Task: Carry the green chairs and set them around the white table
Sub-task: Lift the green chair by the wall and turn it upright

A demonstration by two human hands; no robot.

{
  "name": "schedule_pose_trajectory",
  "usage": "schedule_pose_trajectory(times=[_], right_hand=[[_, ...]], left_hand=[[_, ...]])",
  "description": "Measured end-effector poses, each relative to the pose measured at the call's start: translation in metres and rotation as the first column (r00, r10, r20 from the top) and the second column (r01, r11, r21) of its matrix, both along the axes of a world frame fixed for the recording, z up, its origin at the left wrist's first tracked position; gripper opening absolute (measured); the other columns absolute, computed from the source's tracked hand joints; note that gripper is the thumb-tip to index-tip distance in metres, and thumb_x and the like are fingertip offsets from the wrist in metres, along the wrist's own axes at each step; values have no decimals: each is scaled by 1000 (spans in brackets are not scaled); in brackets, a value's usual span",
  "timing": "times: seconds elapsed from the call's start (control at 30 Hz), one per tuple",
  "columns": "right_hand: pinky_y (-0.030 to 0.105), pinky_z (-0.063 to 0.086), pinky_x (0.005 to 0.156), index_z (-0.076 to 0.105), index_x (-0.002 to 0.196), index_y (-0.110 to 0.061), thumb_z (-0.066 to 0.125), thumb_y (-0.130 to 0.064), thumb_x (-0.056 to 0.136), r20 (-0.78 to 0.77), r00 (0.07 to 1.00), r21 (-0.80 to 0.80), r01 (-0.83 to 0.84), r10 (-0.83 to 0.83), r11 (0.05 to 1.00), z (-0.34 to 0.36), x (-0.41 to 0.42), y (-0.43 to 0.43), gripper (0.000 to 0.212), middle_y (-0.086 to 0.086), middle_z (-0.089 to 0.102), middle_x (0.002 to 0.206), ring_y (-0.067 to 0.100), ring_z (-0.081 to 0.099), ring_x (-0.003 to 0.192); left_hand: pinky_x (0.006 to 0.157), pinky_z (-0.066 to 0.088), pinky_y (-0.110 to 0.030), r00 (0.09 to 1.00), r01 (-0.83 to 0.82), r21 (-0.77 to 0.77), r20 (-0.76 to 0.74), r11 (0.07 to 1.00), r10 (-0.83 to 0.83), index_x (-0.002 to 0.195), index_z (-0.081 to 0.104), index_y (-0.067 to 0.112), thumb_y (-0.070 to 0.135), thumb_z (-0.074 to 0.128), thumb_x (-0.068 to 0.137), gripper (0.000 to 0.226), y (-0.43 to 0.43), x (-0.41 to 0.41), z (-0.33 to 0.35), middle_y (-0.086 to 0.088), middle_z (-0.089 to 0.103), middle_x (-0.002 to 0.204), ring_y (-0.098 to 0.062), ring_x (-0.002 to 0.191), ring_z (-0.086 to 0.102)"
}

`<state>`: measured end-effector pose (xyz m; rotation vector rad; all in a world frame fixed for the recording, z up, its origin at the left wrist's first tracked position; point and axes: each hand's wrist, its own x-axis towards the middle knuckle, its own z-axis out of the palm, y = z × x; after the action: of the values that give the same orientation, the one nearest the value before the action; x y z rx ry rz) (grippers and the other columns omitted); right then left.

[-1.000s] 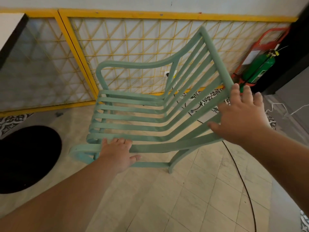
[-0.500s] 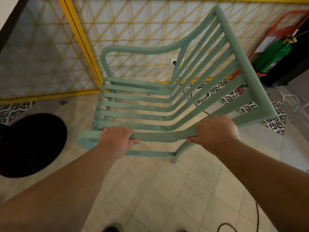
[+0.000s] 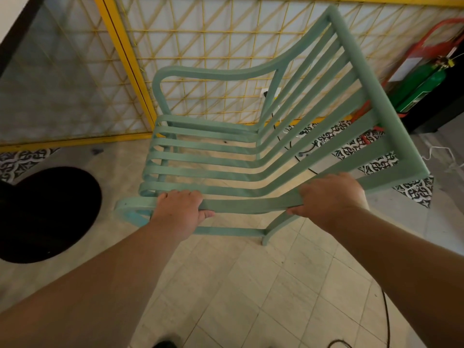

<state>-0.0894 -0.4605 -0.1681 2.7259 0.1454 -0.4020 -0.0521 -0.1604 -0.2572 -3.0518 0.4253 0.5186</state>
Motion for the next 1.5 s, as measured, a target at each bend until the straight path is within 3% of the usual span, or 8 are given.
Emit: schedule_pose_trajectory(times=[0.27,0.5,0.67,0.8,1.0,1.13,1.3,1.5], right_hand=[[33,31,74,46,68,-34,40,-85,84,16,1000,-21,-15,15,1000,0,11,-8,54,-14,56,72,12,50,78],[33,34,77,59,85,-36,44,-85,82,-14,999,-45,-31,31,998,4,21,-15,51,-16,55,74,12,53,80],[35,43,86,65,91,-36,42,-87,80,-29,998,-63,-53,52,997,1,26,-23,57,-17,54,74,13,55,84],[33,43,84,69,99,-38,38,-90,77,-27,995,-95,-97,95,991,-1,35,-31,65,-18,60,80,12,60,89],[33,43,86,71,98,-37,37,-91,75,-22,991,-106,-136,135,985,-1,45,-40,68,-18,62,82,12,61,89],[33,44,86,71,98,-36,38,-92,74,-12,990,-121,-140,139,983,0,50,-40,69,-17,63,85,14,63,93],[34,43,86,71,99,-37,39,-92,74,-16,992,-143,-124,123,982,-2,58,-41,68,-17,63,87,13,62,94],[34,43,85,71,98,-37,37,-93,74,-37,994,-177,-110,105,978,0,56,-40,70,-19,61,81,13,60,89]], left_hand=[[91,39,-44,998,-56,-42,18,998,57,87,47,30,76,39,89,48,-7,-4,-5,7,57,89,-22,92,53],[91,39,-44,992,-112,-90,38,990,116,85,45,30,74,41,91,45,-18,-16,-8,8,50,86,-19,87,45],[92,39,-44,987,-155,-104,30,982,159,85,45,30,74,43,91,45,-26,-20,-6,7,51,86,-21,92,51],[94,38,-45,981,-190,-109,10,976,192,89,46,29,73,41,92,44,-34,-23,-5,4,58,93,-25,100,56],[90,37,-46,982,-184,-146,13,972,188,87,44,30,70,42,94,41,-40,-22,-5,7,50,85,-24,97,56],[79,31,-45,988,-149,-120,11,982,151,86,45,28,70,41,95,42,-39,-16,-3,7,54,85,-23,90,54],[85,35,-48,982,-189,-91,-44,978,186,86,43,29,71,40,94,43,-44,-8,2,6,54,87,-21,84,45],[88,38,-51,982,-182,-49,-54,982,179,89,43,28,72,38,94,44,-45,-8,4,7,54,89,-25,95,56]])
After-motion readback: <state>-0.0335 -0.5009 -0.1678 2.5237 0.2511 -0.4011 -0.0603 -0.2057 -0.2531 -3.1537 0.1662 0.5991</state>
